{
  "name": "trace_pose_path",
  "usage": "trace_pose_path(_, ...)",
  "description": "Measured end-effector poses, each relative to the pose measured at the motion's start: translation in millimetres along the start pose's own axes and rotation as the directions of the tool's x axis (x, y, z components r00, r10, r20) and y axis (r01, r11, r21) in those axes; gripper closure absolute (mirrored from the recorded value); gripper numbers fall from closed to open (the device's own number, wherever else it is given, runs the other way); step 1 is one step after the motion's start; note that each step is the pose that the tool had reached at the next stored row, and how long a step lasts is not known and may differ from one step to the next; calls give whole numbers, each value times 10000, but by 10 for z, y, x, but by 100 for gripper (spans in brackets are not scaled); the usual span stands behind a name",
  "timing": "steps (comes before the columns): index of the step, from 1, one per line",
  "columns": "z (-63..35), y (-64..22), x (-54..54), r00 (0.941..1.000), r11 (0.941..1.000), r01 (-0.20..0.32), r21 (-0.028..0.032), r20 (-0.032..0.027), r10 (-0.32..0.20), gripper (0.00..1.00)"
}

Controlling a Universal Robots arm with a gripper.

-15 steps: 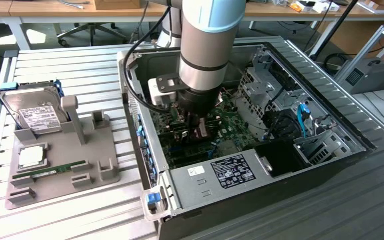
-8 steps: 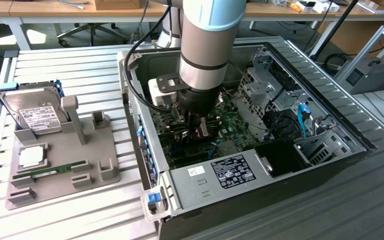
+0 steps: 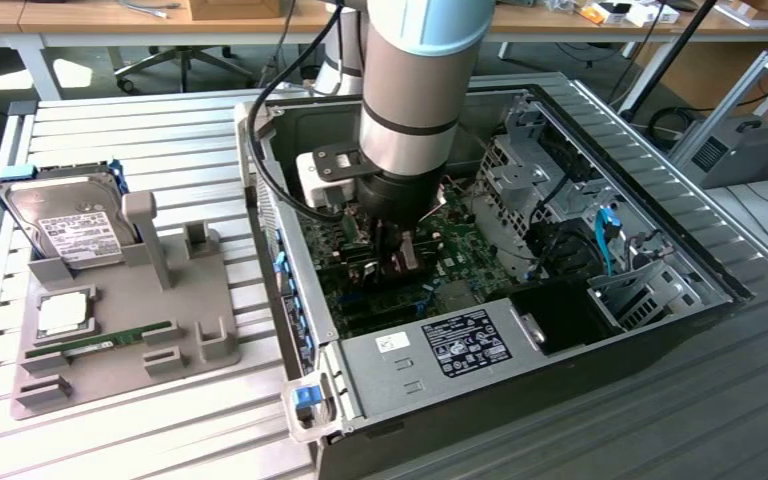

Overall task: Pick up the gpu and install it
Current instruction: 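Insert the gpu into the slot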

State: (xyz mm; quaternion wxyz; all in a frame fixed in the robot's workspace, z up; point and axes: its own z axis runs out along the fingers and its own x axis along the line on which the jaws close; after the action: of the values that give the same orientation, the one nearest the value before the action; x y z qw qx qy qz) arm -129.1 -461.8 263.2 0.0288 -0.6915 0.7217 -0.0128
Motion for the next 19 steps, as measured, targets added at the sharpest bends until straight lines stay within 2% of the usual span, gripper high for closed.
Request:
trace_pose_path(2, 0, 0, -4, 10000, 10000, 0, 0, 19, 0, 67)
trace_pose_path(11, 1, -1, -18, 10000, 10000, -14, 0, 25, 14, 67)
trace_pose_path(14, 4, -63, -21, 10000, 10000, -15, -13, 50, 15, 67)
trace_pose_path(19, 6, -66, -6, 10000, 10000, -16, -15, 57, 16, 67)
